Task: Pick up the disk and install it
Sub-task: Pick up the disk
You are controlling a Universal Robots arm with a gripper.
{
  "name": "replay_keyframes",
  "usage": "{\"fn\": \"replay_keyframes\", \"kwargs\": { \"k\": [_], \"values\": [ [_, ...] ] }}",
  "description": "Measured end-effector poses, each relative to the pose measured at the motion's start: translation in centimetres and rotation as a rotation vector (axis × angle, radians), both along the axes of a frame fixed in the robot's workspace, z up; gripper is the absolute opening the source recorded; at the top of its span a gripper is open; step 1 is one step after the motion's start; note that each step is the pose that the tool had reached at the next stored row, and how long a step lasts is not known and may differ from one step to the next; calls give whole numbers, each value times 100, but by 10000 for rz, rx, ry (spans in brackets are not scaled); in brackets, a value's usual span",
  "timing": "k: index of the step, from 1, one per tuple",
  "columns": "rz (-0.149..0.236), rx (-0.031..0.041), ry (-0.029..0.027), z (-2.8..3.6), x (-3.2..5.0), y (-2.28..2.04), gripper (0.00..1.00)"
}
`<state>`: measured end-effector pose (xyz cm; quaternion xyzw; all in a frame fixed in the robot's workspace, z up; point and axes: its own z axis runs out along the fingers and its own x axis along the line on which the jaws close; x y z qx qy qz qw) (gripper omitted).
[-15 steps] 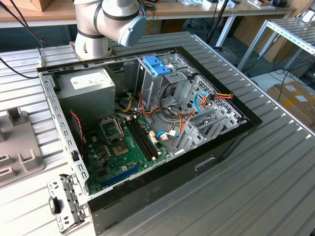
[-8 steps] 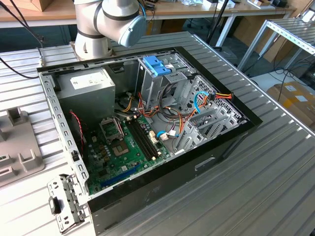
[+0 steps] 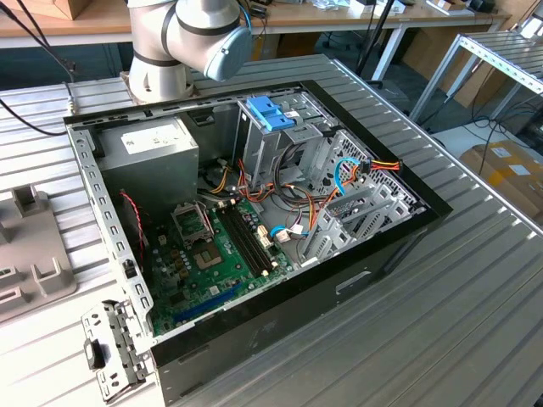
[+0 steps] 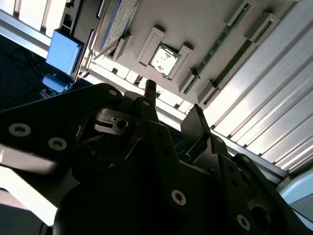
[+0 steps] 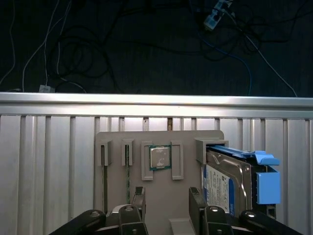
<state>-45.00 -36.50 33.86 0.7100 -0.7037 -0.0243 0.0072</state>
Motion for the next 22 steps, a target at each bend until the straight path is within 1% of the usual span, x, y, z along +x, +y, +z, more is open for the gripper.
{"fn": "replay_keyframes", "kwargs": {
  "k": [2,3,5,6,16,19,22],
  "values": [
    [-1,1,-1,24,0,0,48],
    [0,0,-1,53,0,0,48],
    [0,1,-1,88,0,0,48],
    [0,2,-1,120,0,0,48],
    [1,3,1,127,0,5,48],
    [0,3,-1,126,0,34,48],
    [0,3,-1,126,0,75,48]
  ]
}}
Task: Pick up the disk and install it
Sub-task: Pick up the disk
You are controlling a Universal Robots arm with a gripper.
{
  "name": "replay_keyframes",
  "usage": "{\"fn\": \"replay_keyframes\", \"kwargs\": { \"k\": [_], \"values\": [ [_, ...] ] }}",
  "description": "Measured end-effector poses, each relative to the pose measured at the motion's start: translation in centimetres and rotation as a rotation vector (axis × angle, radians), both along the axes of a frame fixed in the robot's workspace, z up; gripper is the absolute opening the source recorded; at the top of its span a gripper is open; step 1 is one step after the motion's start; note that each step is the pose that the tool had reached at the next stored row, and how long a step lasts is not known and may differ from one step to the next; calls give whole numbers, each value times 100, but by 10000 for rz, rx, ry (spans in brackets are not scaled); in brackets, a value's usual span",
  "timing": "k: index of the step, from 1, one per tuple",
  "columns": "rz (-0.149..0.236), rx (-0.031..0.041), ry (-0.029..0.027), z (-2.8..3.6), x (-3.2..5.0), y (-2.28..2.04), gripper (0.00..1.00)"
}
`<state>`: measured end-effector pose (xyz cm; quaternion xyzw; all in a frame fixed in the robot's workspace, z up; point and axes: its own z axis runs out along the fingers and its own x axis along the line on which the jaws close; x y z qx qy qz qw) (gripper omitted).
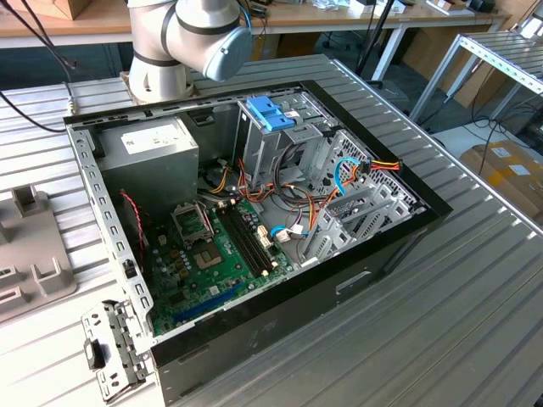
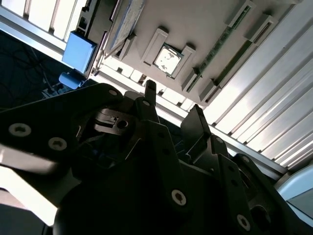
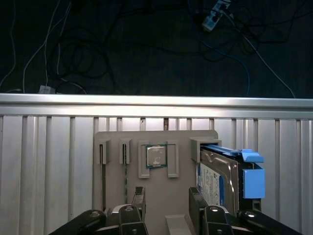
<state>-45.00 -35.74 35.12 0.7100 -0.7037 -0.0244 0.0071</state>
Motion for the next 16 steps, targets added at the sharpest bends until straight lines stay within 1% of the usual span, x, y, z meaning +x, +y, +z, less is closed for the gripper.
{"fn": "replay_keyframes", "kwargs": {
  "k": [1,2,6,7,9,10,14,15,16],
  "values": [
    [1,0,0,0,0,16,48],
    [0,0,0,0,0,42,48],
    [0,0,-1,0,0,109,48],
    [1,1,-1,-1,0,140,48],
    [0,0,-1,-1,0,168,48],
    [0,0,-1,0,0,196,48],
    [1,1,-1,-1,1,250,48],
    [0,1,-1,-1,1,276,48],
    [0,0,0,0,1,292,48]
  ]
}}
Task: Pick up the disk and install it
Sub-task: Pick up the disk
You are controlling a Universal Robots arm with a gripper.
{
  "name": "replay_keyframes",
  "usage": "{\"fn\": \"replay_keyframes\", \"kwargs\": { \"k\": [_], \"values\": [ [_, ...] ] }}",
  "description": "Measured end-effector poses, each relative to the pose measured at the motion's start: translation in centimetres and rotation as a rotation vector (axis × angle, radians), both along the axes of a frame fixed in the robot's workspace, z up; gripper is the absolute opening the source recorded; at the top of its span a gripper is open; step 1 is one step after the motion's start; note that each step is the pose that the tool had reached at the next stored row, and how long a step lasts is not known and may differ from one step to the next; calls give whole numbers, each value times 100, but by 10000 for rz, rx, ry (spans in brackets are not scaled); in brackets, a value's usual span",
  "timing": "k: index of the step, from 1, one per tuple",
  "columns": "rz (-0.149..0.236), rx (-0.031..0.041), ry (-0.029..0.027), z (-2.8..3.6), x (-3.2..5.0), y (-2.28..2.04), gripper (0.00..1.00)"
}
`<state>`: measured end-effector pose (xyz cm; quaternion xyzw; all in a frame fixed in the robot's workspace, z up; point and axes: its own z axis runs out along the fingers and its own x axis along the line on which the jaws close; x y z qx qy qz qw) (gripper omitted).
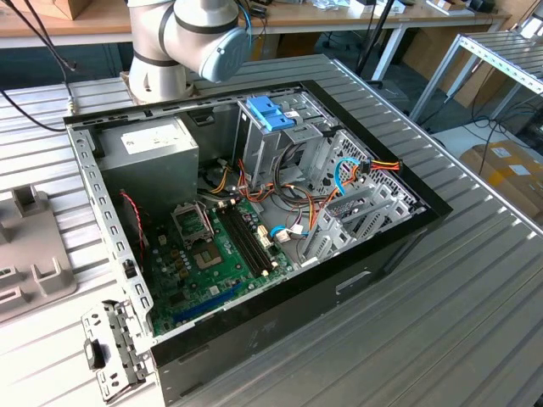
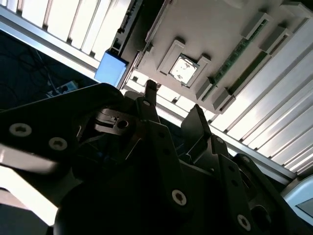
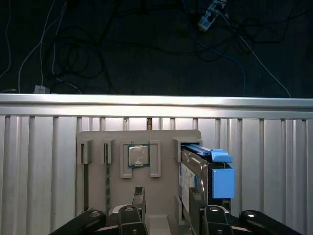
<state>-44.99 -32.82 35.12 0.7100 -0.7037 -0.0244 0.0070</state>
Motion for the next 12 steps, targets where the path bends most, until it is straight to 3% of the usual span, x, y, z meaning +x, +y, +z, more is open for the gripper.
{"fn": "replay_keyframes", "kwargs": {
  "k": [5,12],
  "values": [
    [0,0,0,0,1,99,48],
    [0,0,0,-2,1,205,48]
  ]
}}
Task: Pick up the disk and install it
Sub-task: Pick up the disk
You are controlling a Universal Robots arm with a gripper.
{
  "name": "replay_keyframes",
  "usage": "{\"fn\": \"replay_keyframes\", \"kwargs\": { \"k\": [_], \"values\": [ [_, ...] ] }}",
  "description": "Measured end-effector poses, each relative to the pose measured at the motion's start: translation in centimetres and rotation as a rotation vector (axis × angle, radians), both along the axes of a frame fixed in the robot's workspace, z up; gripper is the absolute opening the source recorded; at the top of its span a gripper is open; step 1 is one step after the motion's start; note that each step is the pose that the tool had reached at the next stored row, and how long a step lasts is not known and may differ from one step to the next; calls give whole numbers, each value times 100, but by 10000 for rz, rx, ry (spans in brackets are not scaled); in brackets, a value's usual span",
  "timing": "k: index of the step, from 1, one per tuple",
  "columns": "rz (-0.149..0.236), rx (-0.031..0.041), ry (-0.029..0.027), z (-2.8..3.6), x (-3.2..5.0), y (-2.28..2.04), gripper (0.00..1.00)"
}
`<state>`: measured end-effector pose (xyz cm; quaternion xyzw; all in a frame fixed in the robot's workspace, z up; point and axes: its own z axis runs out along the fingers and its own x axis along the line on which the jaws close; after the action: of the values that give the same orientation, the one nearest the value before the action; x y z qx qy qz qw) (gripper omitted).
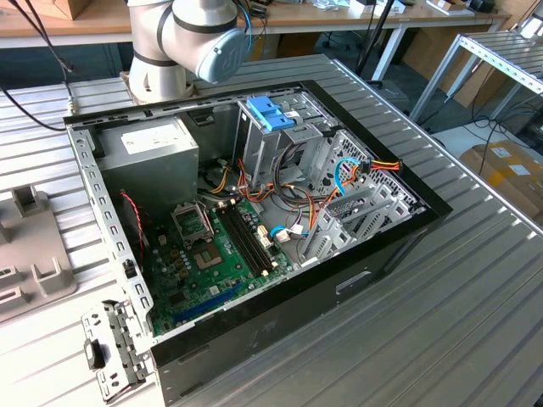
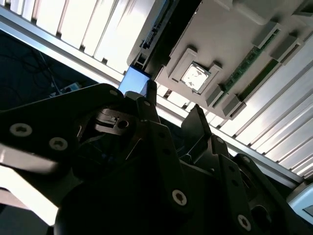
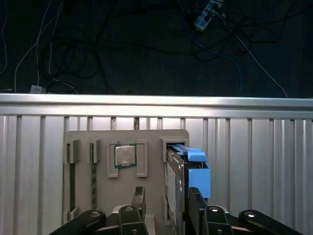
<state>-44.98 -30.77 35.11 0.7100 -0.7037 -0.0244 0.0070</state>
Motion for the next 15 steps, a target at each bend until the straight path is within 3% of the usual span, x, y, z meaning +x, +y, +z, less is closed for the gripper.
{"fn": "replay_keyframes", "kwargs": {
  "k": [7,10,15],
  "values": [
    [0,0,-1,-8,0,128,48],
    [0,1,-1,-14,0,205,48],
    [7,0,-1,-47,0,225,48]
  ]
}}
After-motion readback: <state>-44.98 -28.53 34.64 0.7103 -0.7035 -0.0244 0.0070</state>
